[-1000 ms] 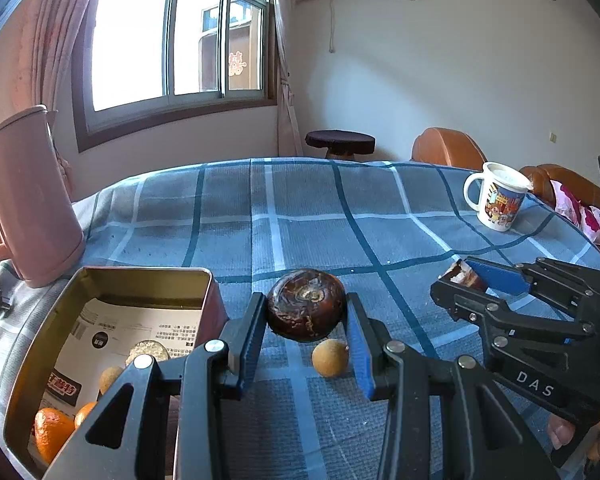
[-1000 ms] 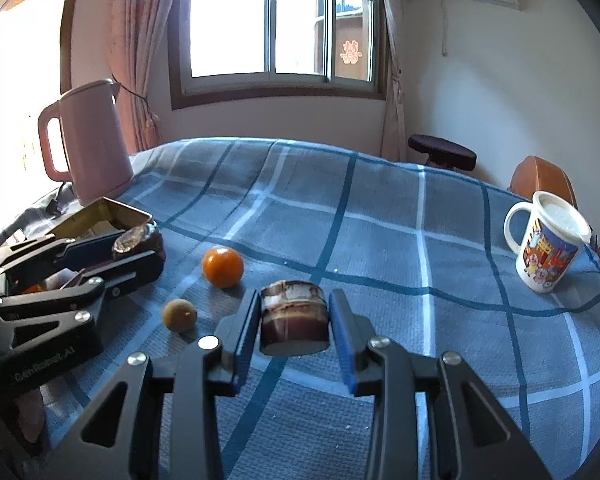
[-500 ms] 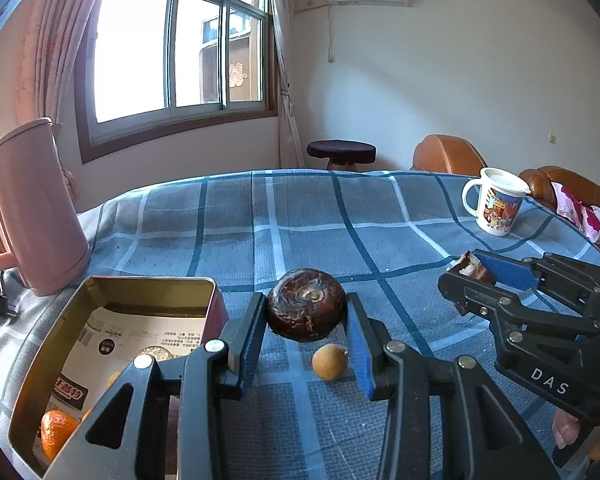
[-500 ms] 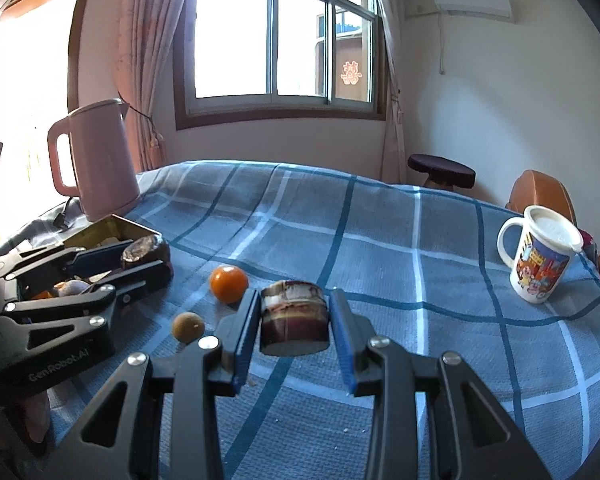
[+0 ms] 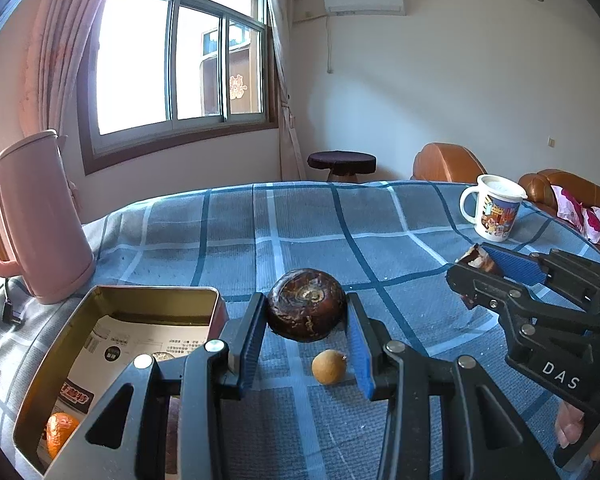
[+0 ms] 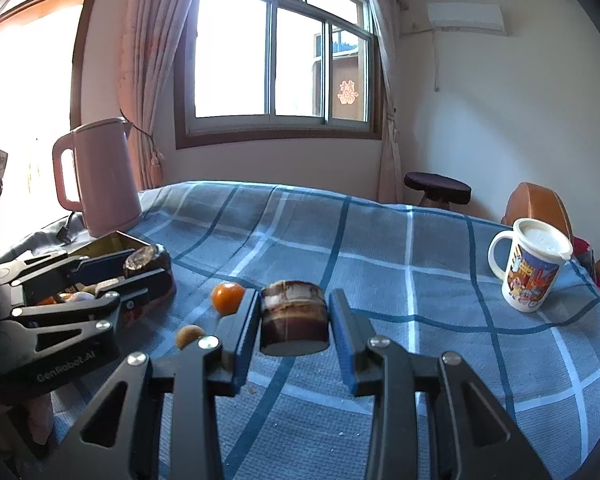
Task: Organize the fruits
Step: 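Lift the dark brown fruit with the left tool while the right tool lifts the cake, then carry the dark brown fruit and cake with both tools over the pink tin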
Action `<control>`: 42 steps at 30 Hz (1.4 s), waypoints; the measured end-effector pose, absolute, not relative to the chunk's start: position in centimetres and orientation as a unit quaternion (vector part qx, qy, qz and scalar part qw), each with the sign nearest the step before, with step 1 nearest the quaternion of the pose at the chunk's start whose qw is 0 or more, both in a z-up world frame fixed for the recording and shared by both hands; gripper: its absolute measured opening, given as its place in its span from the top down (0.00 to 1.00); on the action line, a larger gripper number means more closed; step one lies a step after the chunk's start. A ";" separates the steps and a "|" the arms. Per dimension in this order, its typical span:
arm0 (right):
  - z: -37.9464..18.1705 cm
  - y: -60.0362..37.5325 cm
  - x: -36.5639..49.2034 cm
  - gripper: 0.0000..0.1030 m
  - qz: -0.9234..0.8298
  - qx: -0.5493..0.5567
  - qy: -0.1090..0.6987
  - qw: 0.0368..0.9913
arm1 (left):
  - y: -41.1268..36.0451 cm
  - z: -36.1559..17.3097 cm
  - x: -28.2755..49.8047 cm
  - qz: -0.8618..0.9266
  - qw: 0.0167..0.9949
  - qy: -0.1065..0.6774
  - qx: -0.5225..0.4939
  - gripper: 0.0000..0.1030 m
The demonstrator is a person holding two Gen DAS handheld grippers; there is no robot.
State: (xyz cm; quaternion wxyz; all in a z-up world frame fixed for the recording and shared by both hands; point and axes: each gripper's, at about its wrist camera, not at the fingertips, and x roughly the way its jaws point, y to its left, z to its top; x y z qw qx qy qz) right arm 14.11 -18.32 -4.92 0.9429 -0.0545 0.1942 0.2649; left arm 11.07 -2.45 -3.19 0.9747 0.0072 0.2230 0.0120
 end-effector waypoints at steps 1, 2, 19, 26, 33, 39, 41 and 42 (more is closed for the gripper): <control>-4.9 -18.4 14.1 0.63 0.265 -0.054 0.193 0.943 | -2.5 -3.2 11.0 0.013 0.975 0.222 0.008 0.60; -4.9 -18.4 14.1 0.63 0.265 -0.054 0.191 0.944 | -2.5 -3.1 10.9 0.014 0.975 0.220 0.009 0.60; -4.3 -19.4 13.1 0.63 0.263 -0.040 0.160 0.951 | -3.0 -2.8 10.0 0.019 0.981 0.191 0.022 0.60; -4.2 -19.7 12.7 0.63 0.260 -0.036 0.147 0.954 | -3.1 -2.6 9.6 0.021 0.983 0.181 0.027 0.60; -4.0 -20.0 12.2 0.63 0.255 -0.032 0.133 0.957 | -3.3 -2.4 9.1 0.023 0.985 0.169 0.030 0.60; -3.8 -20.2 11.6 0.63 0.250 -0.029 0.118 0.960 | -3.6 -2.2 8.3 0.029 0.988 0.149 0.038 0.60; -3.8 -20.2 11.5 0.63 0.250 -0.029 0.116 0.961 | -3.7 -2.1 8.2 0.030 0.988 0.145 0.039 0.60; -3.7 -20.2 11.4 0.63 0.251 -0.029 0.115 0.961 | -3.7 -2.1 8.2 0.030 0.988 0.145 0.039 0.60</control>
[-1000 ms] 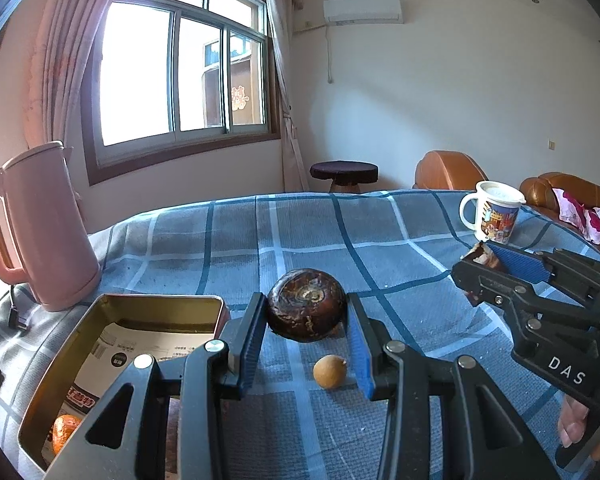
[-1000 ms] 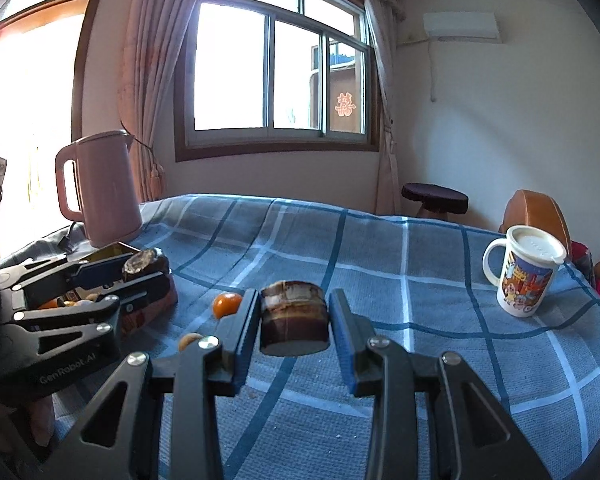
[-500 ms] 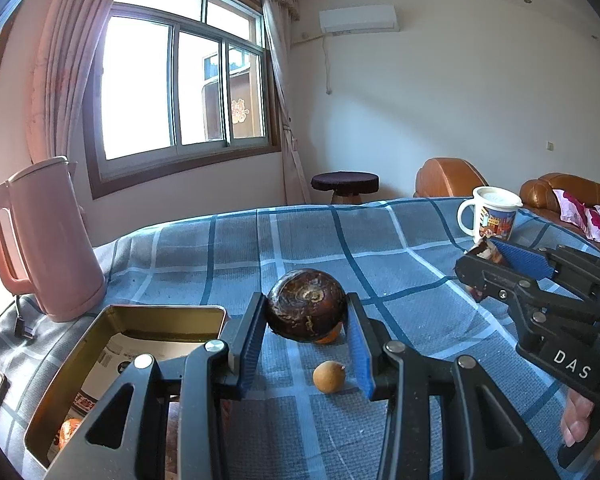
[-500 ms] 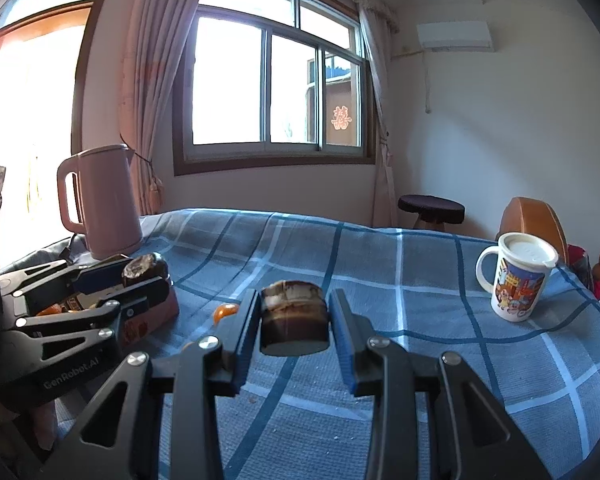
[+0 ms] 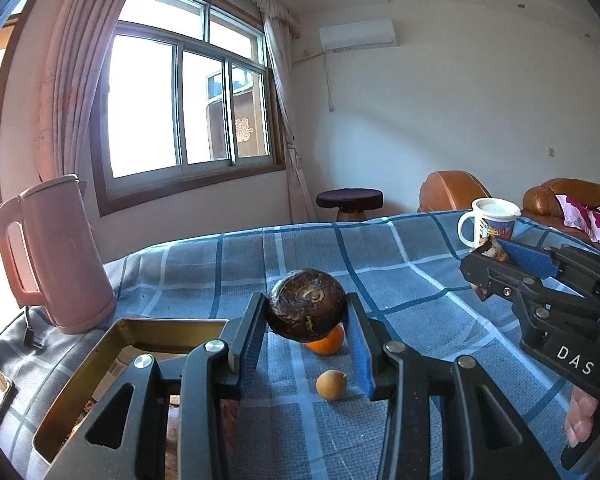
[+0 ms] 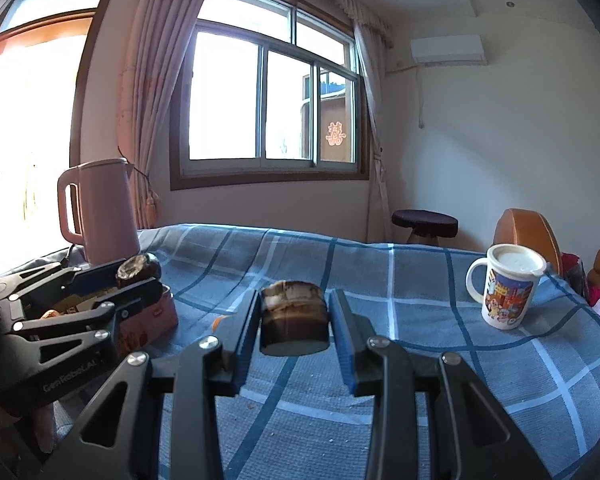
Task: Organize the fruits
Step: 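Carry the dark brown fruit and cake with both tools over the pink tin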
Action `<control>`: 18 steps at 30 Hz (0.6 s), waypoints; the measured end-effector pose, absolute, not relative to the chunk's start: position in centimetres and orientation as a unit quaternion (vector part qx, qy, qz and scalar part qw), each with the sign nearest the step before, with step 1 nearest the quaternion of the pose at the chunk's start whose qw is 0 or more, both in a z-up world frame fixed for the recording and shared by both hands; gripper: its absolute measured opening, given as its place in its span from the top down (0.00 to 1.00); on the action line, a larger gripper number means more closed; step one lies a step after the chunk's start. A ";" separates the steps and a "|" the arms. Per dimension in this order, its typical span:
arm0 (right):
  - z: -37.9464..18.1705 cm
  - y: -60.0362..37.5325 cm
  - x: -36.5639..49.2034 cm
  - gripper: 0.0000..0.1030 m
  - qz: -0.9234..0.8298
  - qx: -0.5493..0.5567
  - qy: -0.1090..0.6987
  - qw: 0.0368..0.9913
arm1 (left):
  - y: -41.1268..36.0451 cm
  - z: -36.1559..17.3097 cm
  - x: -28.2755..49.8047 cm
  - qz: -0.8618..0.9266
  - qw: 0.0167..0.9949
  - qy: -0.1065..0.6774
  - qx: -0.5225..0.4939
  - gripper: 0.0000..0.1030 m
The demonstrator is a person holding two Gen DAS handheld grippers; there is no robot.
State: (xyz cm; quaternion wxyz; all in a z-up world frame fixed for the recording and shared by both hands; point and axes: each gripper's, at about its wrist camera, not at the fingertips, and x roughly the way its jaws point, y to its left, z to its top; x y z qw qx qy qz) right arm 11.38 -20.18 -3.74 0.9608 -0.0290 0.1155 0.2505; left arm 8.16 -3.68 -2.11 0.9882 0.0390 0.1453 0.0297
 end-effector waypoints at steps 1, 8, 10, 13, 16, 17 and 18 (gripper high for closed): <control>-3.7 -20.1 11.3 0.63 0.251 -0.029 0.116 0.961 | -3.6 -2.1 8.1 0.029 0.988 0.146 0.039 0.60; -3.8 -19.4 10.8 0.63 0.259 -0.041 0.119 0.958 | -3.0 -2.2 7.8 0.028 0.987 0.156 0.035 0.60; -3.8 -19.0 10.7 0.63 0.261 -0.045 0.119 0.957 | -2.8 -2.2 7.7 0.028 0.987 0.157 0.033 0.60; -3.9 -18.4 10.7 0.63 0.266 -0.048 0.123 0.955 | -2.4 -2.2 7.6 0.027 0.986 0.161 0.032 0.60; -3.9 -17.6 10.8 0.63 0.273 -0.050 0.128 0.952 | -1.9 -2.2 7.6 0.032 0.985 0.166 0.030 0.60; -4.0 -17.4 10.7 0.63 0.275 -0.051 0.129 0.951 | -1.7 -2.2 7.6 0.033 0.985 0.168 0.028 0.60; -4.0 -17.1 10.7 0.63 0.277 -0.052 0.130 0.951 | -1.5 -2.3 7.6 0.035 0.985 0.169 0.027 0.60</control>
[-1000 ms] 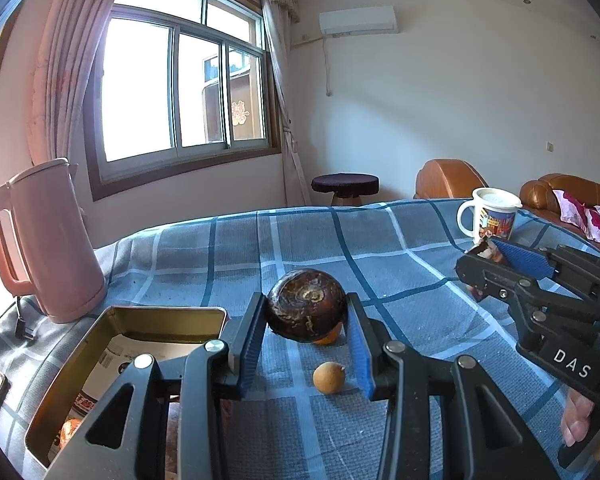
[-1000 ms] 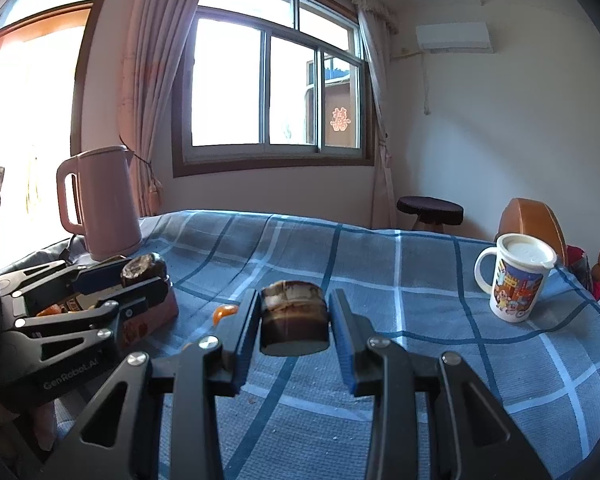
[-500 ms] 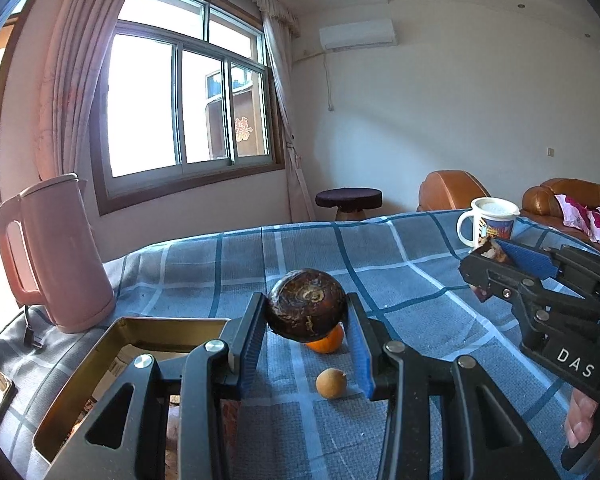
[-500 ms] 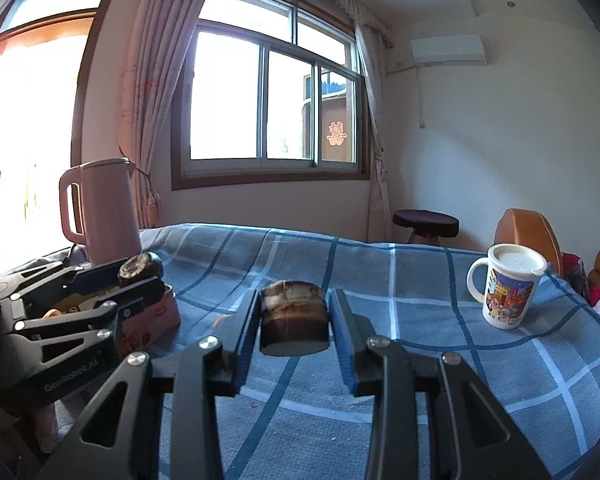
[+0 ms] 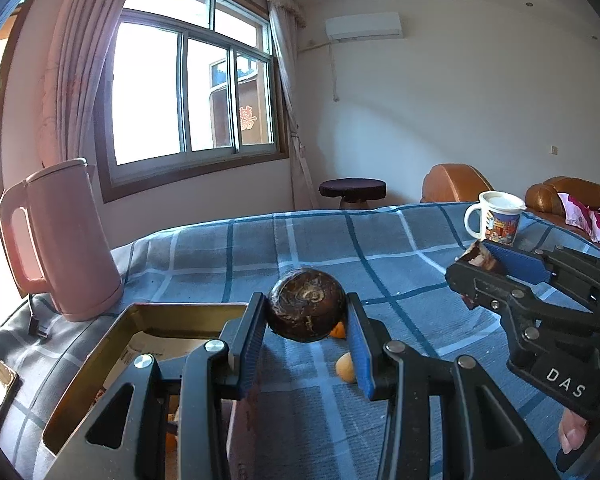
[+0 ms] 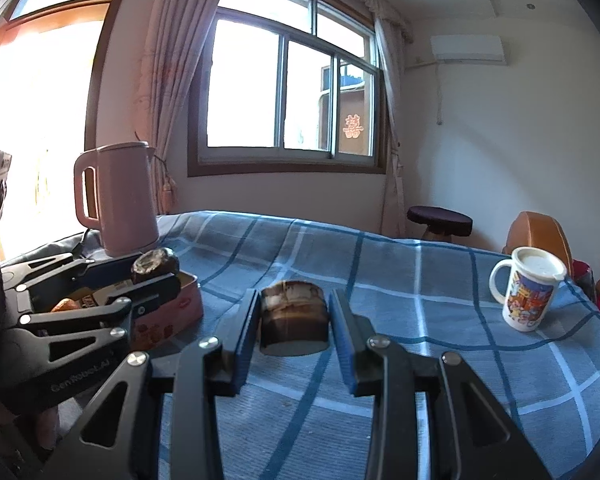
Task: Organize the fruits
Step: 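Carry the dark brown fruit and cake with both tools over the pink tin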
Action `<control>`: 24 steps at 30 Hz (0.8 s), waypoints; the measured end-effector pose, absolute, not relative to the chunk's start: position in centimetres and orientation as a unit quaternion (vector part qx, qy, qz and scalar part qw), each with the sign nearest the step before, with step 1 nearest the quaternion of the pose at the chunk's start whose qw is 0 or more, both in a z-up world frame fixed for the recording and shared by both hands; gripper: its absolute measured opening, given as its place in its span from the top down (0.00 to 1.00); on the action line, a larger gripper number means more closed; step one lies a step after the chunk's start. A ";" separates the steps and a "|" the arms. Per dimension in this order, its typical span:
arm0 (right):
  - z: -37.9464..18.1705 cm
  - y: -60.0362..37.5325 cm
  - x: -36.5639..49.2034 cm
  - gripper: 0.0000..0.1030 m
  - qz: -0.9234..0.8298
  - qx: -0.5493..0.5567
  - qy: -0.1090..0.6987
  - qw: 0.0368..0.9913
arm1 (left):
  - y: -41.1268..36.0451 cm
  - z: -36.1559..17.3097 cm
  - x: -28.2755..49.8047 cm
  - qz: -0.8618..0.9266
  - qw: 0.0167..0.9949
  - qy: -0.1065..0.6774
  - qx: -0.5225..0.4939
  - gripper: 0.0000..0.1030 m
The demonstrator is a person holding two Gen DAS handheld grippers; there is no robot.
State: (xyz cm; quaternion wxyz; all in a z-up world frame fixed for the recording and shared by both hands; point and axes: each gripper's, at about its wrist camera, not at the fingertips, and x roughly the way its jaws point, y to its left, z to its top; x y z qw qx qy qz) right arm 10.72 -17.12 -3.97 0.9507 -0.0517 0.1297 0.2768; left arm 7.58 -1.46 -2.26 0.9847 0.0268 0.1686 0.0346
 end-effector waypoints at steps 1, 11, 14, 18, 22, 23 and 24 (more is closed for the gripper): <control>-4.0 -16.9 10.7 0.63 0.279 -0.052 0.131 0.950 | -1.2 -2.3 7.6 0.037 0.984 0.170 0.025 0.60; -4.0 -13.9 10.7 0.63 0.306 -0.065 0.140 0.940 | 1.6 -2.3 7.0 0.060 0.982 0.179 0.019 0.60; -3.9 -13.0 10.6 0.63 0.313 -0.069 0.141 0.937 | 2.6 -2.2 7.0 0.073 0.980 0.183 0.020 0.60; -3.7 -11.9 10.4 0.63 0.323 -0.077 0.140 0.933 | 4.0 -2.2 6.9 0.084 0.978 0.191 0.016 0.60; -3.7 -10.7 10.2 0.63 0.333 -0.082 0.141 0.929 | 5.2 -2.1 6.7 0.095 0.976 0.196 0.012 0.60; -3.7 -10.4 10.1 0.63 0.336 -0.084 0.142 0.927 | 5.5 -2.1 6.6 0.099 0.975 0.198 0.012 0.60; -3.7 -10.0 10.0 0.63 0.338 -0.087 0.143 0.926 | 5.7 -2.1 6.6 0.102 0.975 0.199 0.012 0.60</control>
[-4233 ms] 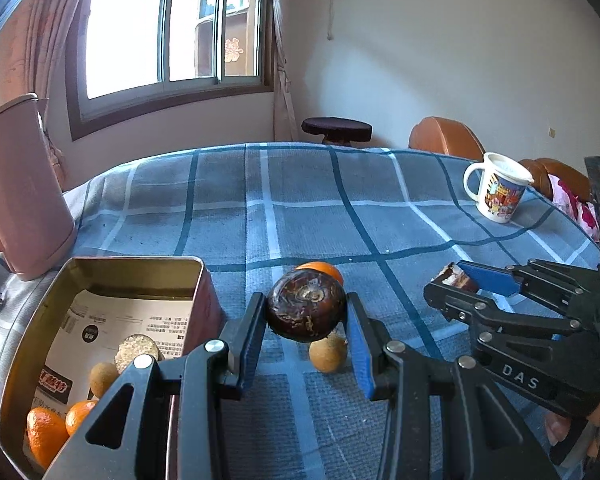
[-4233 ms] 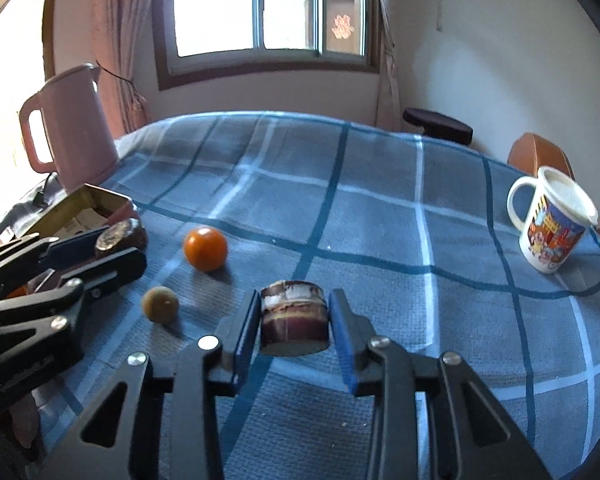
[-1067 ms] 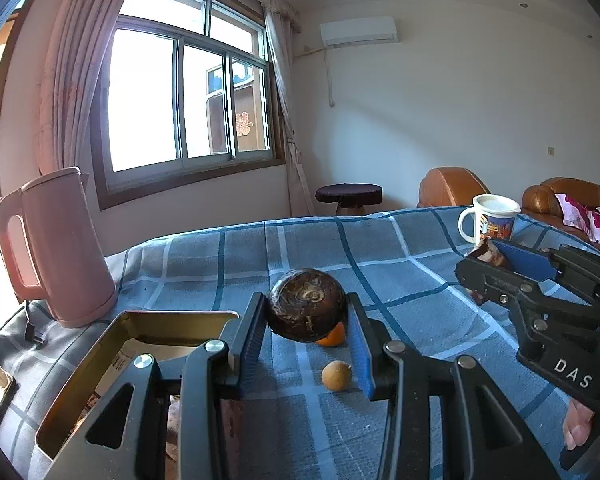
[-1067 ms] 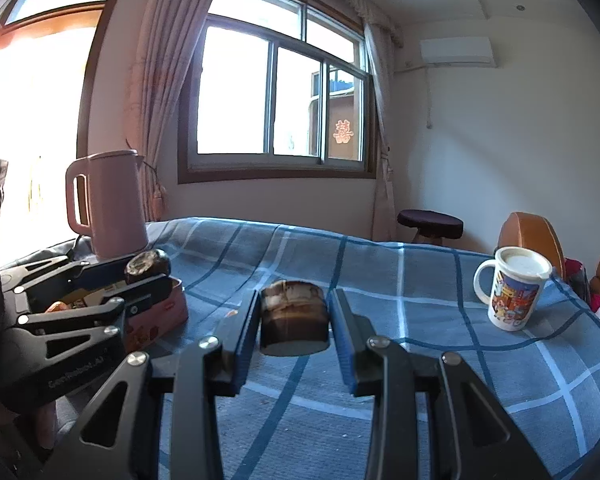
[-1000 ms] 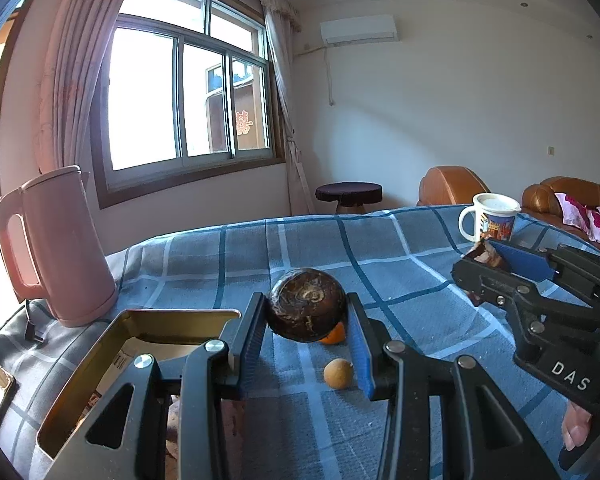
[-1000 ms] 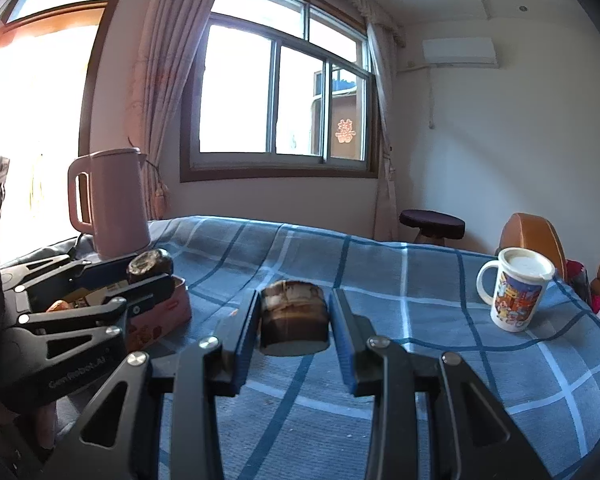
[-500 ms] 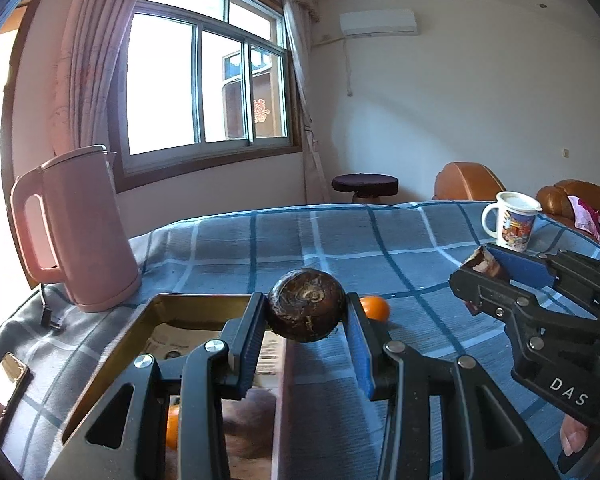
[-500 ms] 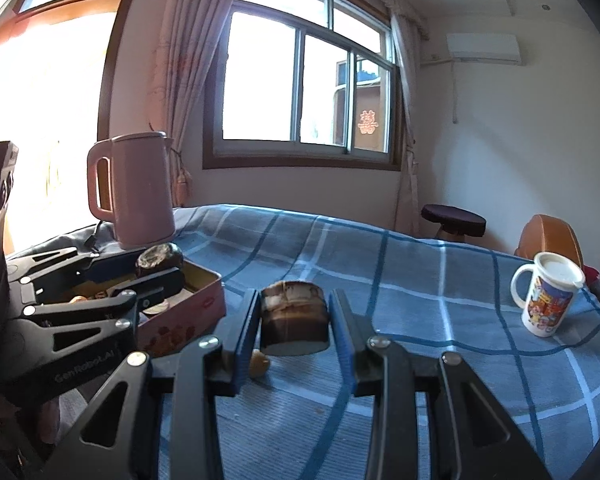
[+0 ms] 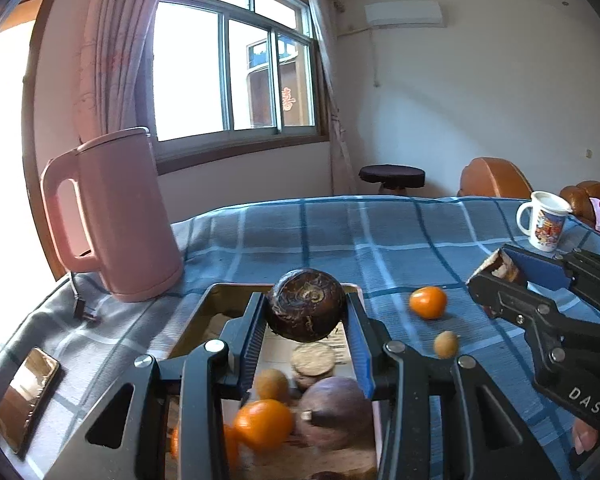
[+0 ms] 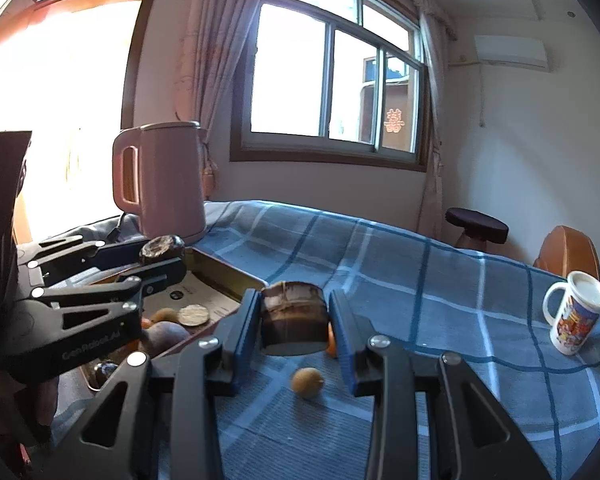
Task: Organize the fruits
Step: 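Carry the dark brown fruit and cake with both tools over the pink tin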
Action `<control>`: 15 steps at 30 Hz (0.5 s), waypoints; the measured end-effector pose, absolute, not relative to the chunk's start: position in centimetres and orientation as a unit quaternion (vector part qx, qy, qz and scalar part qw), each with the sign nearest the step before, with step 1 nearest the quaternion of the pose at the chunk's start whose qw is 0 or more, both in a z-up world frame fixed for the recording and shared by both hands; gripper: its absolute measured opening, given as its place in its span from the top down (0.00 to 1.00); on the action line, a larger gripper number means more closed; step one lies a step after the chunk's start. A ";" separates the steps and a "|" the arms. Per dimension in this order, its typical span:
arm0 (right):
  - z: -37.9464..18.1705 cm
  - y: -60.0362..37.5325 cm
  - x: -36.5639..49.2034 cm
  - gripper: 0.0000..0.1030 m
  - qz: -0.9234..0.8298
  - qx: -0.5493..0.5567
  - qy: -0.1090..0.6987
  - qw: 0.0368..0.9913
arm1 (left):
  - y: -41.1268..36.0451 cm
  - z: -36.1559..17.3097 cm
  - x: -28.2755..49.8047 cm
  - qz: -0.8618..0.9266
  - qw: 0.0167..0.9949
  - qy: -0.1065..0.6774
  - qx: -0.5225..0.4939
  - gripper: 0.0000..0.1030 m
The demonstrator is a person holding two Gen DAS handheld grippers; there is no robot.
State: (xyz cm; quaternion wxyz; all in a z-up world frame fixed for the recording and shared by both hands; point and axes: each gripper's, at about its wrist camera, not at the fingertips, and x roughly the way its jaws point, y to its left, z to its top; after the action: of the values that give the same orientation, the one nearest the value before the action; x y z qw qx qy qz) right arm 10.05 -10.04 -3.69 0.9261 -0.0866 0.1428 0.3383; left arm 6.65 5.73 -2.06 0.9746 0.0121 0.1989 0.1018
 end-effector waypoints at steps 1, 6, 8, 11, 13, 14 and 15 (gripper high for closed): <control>-3.7 -9.7 10.0 0.63 0.341 -0.089 0.143 0.925 | 6.1 -2.0 6.6 0.105 0.974 0.201 0.012 0.60; -3.7 -8.0 9.7 0.63 0.355 -0.099 0.145 0.918 | 7.6 -2.2 6.7 0.117 0.970 0.213 0.007 0.60; -3.7 -7.4 9.6 0.63 0.361 -0.101 0.146 0.915 | 8.3 -2.3 6.7 0.122 0.969 0.217 0.003 0.60; -3.7 -6.4 9.4 0.63 0.369 -0.109 0.145 0.911 | 9.1 -2.4 6.7 0.127 0.967 0.222 -0.002 0.60; -3.6 -5.6 9.2 0.63 0.374 -0.115 0.145 0.909 | 9.7 -2.5 6.7 0.130 0.965 0.226 -0.006 0.60; -3.7 -5.2 9.2 0.63 0.376 -0.118 0.146 0.907 | 9.9 -2.5 6.7 0.132 0.965 0.228 -0.007 0.60; -3.7 -4.9 9.1 0.63 0.378 -0.120 0.146 0.906 | 10.2 -2.5 6.7 0.134 0.964 0.231 -0.009 0.60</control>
State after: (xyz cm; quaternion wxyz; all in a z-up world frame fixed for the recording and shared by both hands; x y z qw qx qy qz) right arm 9.13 -4.88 -3.70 0.9063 -0.1202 0.1457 0.3782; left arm 6.66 10.20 -2.54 0.9637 -0.0085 0.2307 0.1341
